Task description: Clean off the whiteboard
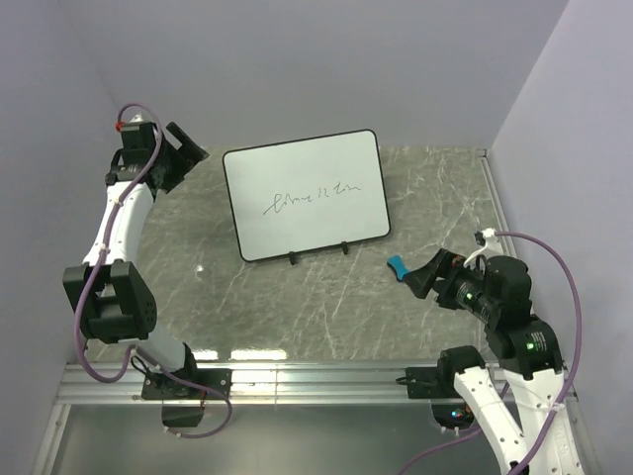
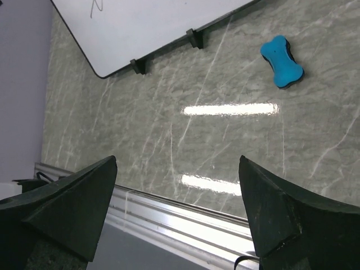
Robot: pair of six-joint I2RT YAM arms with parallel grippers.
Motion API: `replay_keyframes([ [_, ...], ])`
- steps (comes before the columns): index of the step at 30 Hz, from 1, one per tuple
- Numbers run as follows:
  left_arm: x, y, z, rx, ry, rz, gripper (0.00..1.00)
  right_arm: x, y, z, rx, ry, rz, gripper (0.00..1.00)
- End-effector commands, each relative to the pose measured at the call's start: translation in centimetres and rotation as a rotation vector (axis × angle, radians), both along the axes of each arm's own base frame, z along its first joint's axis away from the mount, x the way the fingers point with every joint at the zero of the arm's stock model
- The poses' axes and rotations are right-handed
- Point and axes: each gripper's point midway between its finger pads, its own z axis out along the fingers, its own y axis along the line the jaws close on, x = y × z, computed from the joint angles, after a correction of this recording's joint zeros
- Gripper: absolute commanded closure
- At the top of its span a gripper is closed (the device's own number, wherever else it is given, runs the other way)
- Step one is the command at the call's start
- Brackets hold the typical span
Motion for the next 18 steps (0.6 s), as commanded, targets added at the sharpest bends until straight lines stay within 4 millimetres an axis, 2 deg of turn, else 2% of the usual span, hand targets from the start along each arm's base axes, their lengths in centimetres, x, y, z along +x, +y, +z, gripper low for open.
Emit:
replay_keyframes([
  [1, -0.3, -1.5, 4.9, -0.006, -0.127, -0.088, 0.0, -0.3, -0.3, 0.5, -0.023, 0.0, -0.004, 0.05],
  [4, -0.4, -1.1, 5.5, 0.034, -0.156, -0.096, 0.0, 0.3, -1.5, -0.7, -0.072, 0.065, -0.072, 0.07],
  [5, -0.2, -1.8, 6.1, 0.036, -0.196, -0.153, 0.0, 0.5, -1.6, -0.8, -0.086, 0.077, -0.07, 0.07],
  [8, 0.5, -2.4, 6.1, 0.047, -0.231, -0.245, 0.01, 1.3, -0.7, -1.1, -0.088, 0.113, -0.013, 0.07],
  [12, 3.2, -2.1, 4.8, -0.012, -0.262, -0.303, 0.02, 3.0, 0.1, -0.9, -0.063, 0.152, -0.001, 0.07],
  [13, 3.7, -1.3, 4.5, -0.034, -0.274, -0.293, 0.02, 3.3, 0.4, -0.7, -0.056, 0.154, 0.009, 0.07],
  [16, 5.7, -1.0, 4.4, -0.091, -0.332, -0.307, 0.02, 4.2, 1.2, -0.7, -0.036, 0.164, 0.041, 0.07],
  [17, 6.8, -1.1, 2.7, -0.112, -0.304, -0.319, 0.03, 4.4, 1.1, -0.5, -0.043, 0.173, 0.039, 0.07],
  [18, 7.2, -1.5, 2.3, -0.133, -0.298, -0.352, 0.04, 4.7, 1.1, -0.8, -0.055, 0.196, 0.037, 0.07],
])
